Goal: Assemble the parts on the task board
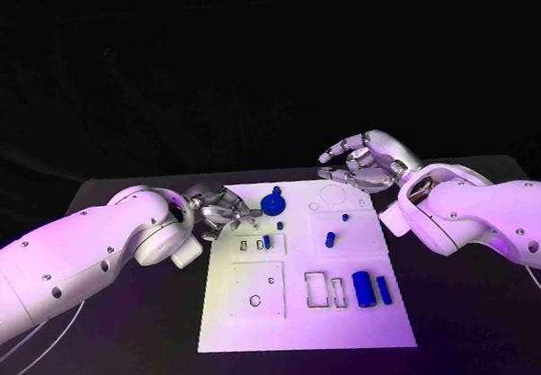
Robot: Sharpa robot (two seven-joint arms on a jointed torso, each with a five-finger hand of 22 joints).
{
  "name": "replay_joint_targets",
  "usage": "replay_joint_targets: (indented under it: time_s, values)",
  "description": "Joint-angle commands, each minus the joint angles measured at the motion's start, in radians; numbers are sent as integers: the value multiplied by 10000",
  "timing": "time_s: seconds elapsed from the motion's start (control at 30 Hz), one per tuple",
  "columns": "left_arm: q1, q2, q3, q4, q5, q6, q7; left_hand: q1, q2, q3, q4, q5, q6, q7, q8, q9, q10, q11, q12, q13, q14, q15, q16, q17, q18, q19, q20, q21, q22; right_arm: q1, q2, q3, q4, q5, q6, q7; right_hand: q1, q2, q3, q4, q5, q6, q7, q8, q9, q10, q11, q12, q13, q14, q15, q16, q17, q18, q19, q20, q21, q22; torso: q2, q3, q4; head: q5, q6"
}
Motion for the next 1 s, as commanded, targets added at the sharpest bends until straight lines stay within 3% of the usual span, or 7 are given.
replay_joint_targets:
  time_s: [0.03,0.37,0.8,1.0]
  values:
    - [157,272,-74,-192,-1176,718,-1270,-366,-35,-87,13,11,-56,-96,353,283,207,-42,513,518,822,-110,106,1727,-119,15,-27,107,125,9,-39,0,-51,377,306,-82,4,73,-4,42,63,70,-21,72,14,-62,-16,-47,198,634,31,-47,848,64,-66,5,-78,-22,-37,36,-20,10,-34]
    - [440,934,-227,-685,-2161,1171,-1727,-913,-11,-318,22,13,-201,-146,717,637,297,-83,903,885,846,-143,159,1821,-140,3,-58,247,314,13,-87,-8,-146,347,354,-245,-12,50,-27,48,72,72,-26,84,25,-68,-20,-54,190,626,26,-59,817,69,-80,0,-101,-41,-3,16,-1,3,-91]
    - [515,1485,-345,-1122,-2626,1694,-1933,-1233,-31,-546,23,15,-265,-176,869,811,283,-108,993,941,852,-161,174,1847,-161,10,-74,339,458,10,-56,-21,-227,326,377,-320,-63,34,-70,87,74,61,-33,98,42,-102,-26,-93,149,603,19,-91,732,94,-146,-7,-201,-137,17,-10,-13,-15,-175]
    - [514,1683,-464,-1316,-2639,1794,-1953,-1239,-29,-550,23,15,-266,-176,872,815,280,-109,992,938,854,-162,177,1853,-164,15,-74,348,478,4,-3,-28,-275,345,296,-232,-125,45,-119,150,21,36,-40,115,67,-172,-33,-173,66,566,10,-146,593,131,-247,-17,-356,-281,27,4,-19,-34,-195]
